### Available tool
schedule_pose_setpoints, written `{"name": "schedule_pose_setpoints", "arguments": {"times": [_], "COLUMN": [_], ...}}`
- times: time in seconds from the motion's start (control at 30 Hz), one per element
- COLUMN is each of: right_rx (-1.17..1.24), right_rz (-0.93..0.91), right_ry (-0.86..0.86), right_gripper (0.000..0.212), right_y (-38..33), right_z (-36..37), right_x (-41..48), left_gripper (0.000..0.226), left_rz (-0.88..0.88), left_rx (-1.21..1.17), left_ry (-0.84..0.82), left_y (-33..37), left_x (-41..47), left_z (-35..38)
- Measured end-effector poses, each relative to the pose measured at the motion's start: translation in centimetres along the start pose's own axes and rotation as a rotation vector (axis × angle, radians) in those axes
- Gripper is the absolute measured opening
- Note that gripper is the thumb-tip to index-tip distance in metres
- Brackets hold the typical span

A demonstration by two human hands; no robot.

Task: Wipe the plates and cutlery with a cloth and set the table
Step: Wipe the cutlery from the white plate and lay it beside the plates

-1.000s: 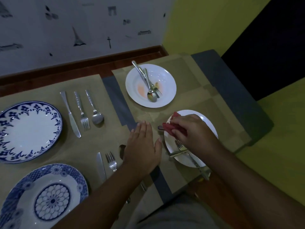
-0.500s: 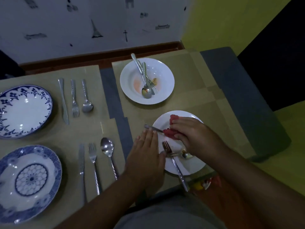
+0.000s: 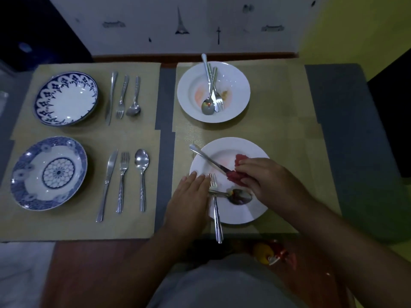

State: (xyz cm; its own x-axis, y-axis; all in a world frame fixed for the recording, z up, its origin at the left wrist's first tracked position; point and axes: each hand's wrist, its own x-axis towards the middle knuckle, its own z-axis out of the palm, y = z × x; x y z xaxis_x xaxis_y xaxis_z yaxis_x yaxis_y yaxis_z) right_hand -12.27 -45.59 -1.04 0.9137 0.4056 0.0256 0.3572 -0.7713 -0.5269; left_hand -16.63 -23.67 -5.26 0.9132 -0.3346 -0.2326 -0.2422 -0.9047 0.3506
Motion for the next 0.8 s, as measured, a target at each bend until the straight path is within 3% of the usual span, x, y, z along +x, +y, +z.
{"name": "schedule_pose_setpoints", "arguments": {"times": [0.4, 0.8], "right_rx": [-0.09, -0.101], "right_rz": [0.151, 0.055], "right_ry": [0.084, 0.038], "right_gripper": [0.031, 0.027], "right_y": [-2.4, -1.0], "right_z": [0.1, -1.6], "right_x": [-2.1, -2.4], "left_gripper": [0.053, 0.039], "left_rz": [0.153, 0.305], "left_rx": [-0.015, 0.333], "left_ry": [0.127, 0.074], "left_y": [-1.3, -0.6], "left_x": [1.3, 8.4], "left_z": [-1.0, -1.9]}}
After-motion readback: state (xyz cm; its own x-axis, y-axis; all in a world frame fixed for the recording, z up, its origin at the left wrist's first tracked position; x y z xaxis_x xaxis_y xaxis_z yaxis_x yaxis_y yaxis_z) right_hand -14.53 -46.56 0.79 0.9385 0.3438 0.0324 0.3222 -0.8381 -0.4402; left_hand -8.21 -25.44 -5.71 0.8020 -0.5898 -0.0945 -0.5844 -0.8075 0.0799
